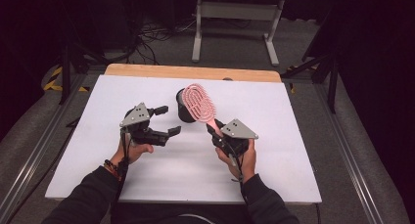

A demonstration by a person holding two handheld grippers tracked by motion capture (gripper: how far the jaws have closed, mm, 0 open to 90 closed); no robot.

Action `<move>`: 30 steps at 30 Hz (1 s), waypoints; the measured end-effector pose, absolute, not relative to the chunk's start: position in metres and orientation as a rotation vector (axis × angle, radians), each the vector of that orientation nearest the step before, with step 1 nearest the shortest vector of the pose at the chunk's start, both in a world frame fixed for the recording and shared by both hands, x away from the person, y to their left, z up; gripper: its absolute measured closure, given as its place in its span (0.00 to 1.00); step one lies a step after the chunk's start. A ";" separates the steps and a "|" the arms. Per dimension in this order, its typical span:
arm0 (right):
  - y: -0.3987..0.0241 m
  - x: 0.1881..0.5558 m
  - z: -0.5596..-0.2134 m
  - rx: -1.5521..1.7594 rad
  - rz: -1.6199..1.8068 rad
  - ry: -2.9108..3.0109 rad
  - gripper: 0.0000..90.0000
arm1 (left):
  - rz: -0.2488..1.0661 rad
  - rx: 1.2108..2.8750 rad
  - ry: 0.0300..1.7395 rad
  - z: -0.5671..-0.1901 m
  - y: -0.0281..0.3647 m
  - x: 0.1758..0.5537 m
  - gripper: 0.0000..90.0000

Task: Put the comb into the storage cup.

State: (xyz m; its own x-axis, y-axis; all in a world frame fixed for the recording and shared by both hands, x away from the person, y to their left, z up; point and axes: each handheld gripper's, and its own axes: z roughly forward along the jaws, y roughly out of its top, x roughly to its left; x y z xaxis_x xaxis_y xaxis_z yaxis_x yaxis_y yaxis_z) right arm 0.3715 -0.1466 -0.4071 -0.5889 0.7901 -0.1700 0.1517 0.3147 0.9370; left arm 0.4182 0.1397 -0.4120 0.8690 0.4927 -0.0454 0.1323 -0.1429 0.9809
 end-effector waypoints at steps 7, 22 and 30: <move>-0.135 0.370 -0.410 0.780 1.304 1.977 0.77 | 0.239 1.646 0.528 -0.412 0.134 0.426 0.19; -0.115 0.364 -0.420 0.680 1.276 2.001 0.77 | 0.114 1.561 0.537 -0.412 0.135 0.432 0.31; -0.113 0.365 -0.423 0.663 1.278 1.989 0.77 | 0.106 1.472 0.562 -0.411 0.139 0.433 0.55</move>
State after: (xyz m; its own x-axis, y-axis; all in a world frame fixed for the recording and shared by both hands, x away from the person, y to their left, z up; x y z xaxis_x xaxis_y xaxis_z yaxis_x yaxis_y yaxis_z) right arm 0.3646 -0.1134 -0.4229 -0.6441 0.7178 -0.2642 0.0580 0.3903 0.9189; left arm 0.4330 0.1395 -0.4113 0.8679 0.4014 -0.2926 0.2673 0.1192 0.9562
